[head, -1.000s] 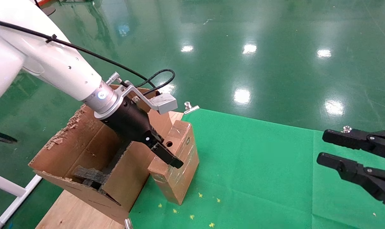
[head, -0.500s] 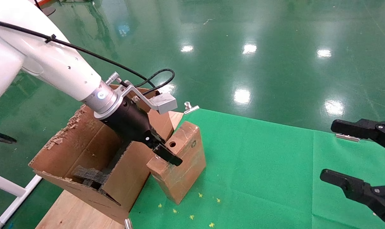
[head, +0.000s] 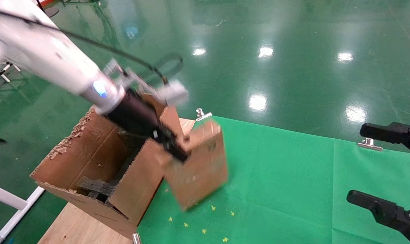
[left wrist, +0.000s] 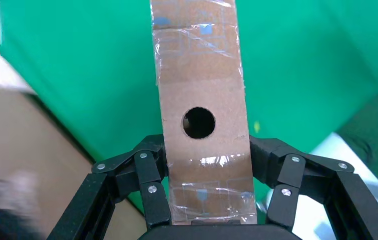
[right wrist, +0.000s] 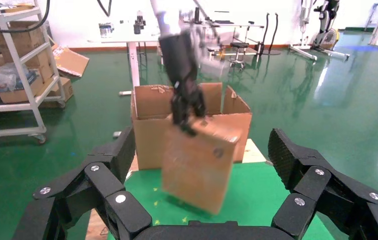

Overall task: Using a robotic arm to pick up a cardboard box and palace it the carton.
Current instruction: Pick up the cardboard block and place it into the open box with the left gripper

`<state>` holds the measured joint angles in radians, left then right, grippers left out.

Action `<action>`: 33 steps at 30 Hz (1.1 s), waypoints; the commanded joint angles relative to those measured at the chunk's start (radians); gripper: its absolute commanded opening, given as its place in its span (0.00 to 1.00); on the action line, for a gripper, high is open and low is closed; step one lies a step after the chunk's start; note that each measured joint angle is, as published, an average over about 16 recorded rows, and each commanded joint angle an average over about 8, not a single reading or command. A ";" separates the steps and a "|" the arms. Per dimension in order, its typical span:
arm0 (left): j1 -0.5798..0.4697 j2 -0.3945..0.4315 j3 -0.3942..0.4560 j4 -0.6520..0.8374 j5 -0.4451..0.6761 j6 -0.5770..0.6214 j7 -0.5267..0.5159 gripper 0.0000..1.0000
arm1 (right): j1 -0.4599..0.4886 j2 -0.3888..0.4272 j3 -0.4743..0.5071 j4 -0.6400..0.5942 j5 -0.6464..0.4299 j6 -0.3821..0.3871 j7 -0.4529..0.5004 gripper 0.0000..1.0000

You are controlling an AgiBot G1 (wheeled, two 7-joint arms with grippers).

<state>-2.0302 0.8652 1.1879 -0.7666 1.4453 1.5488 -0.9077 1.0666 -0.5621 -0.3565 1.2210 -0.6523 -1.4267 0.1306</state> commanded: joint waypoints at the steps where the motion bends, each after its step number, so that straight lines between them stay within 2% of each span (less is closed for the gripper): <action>1: -0.027 -0.014 -0.011 -0.009 -0.012 -0.007 0.016 0.00 | 0.000 0.000 0.000 0.000 0.000 0.000 0.000 1.00; 7: -0.173 -0.067 -0.064 0.079 -0.007 -0.042 0.082 0.00 | 0.000 0.000 0.000 0.000 0.000 0.000 0.000 1.00; 14: -0.281 -0.115 -0.062 0.252 0.070 -0.071 0.181 0.00 | 0.000 0.000 0.000 0.000 0.000 0.000 0.000 1.00; 23: -0.272 -0.196 -0.038 0.458 0.135 -0.133 0.298 0.00 | 0.000 0.000 0.000 0.000 0.000 0.000 0.000 1.00; 33: -0.212 -0.243 -0.030 0.605 0.144 -0.170 0.394 0.00 | 0.000 0.000 0.000 0.000 0.000 0.000 0.000 1.00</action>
<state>-2.2379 0.6247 1.1554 -0.1647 1.5864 1.3735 -0.5156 1.0666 -0.5621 -0.3565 1.2210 -0.6522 -1.4267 0.1306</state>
